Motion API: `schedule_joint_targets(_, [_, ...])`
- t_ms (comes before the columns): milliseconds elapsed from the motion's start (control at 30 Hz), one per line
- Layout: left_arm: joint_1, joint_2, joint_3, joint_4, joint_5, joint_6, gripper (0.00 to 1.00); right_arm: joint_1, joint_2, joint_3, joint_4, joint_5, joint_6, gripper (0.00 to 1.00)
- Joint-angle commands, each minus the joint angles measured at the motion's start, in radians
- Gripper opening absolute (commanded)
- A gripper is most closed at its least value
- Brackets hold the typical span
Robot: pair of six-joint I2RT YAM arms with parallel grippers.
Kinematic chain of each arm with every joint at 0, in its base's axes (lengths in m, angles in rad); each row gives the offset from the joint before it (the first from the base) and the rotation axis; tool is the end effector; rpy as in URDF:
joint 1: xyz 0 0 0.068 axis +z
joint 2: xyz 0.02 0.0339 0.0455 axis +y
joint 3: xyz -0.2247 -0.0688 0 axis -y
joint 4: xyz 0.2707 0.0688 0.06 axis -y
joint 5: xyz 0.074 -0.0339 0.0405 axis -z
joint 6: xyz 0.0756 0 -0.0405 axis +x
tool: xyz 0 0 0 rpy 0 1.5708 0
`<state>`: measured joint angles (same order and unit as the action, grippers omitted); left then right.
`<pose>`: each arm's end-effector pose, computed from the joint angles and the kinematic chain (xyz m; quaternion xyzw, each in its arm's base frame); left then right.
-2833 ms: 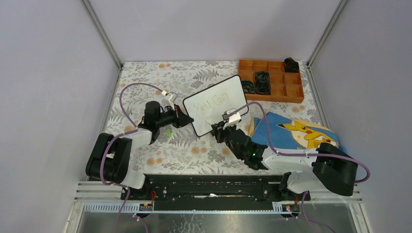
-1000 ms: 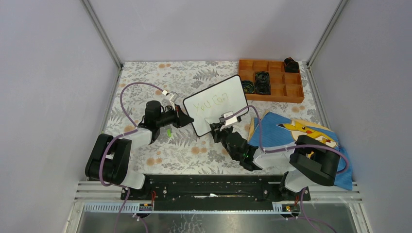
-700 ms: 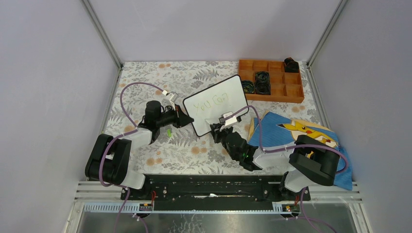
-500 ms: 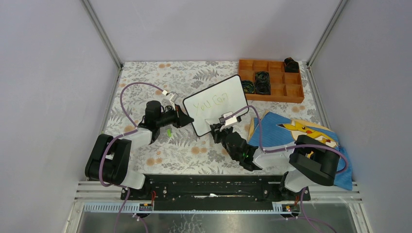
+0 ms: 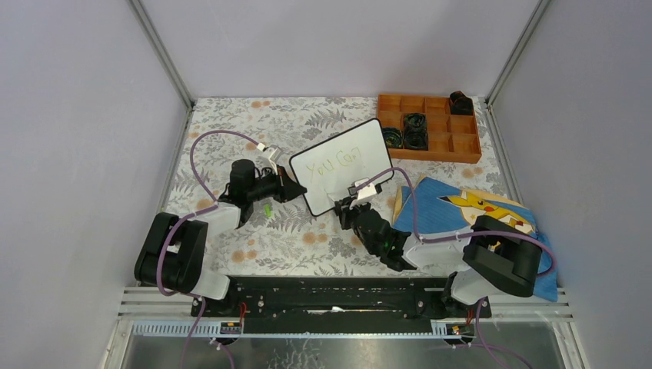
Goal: Write a sentence on the whiteboard
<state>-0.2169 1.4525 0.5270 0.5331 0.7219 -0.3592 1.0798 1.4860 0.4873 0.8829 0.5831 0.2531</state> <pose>0.3067 -0.1187 0.1065 0.1405 0.7898 -0.4292 0.4151 0.1943 0.2751 0.1264 -0.1123 0.7319 0.2250 0.6334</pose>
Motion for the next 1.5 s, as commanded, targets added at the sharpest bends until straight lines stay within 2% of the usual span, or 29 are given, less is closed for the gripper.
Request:
schedule_joint_targets(0, [-0.013, 0.014, 0.004, -0.085, -0.088, 0.077, 0.00, -0.005, -0.034, -0.016, -0.054, 0.013, 0.029, 0.00])
schedule_joint_targets(400, [-0.016, 0.014, 0.004, -0.088, -0.091, 0.078, 0.00, -0.005, -0.041, -0.023, -0.089, -0.010, 0.059, 0.00])
schedule_joint_targets(1100, [-0.021, 0.019, 0.008, -0.102, -0.098, 0.088, 0.00, -0.005, -0.012, 0.062, -0.080, -0.065, 0.005, 0.00])
schedule_joint_targets(1467, [-0.021, 0.019, 0.008, -0.104, -0.100, 0.091, 0.00, -0.004, -0.017, 0.050, -0.146, -0.089, 0.017, 0.00])
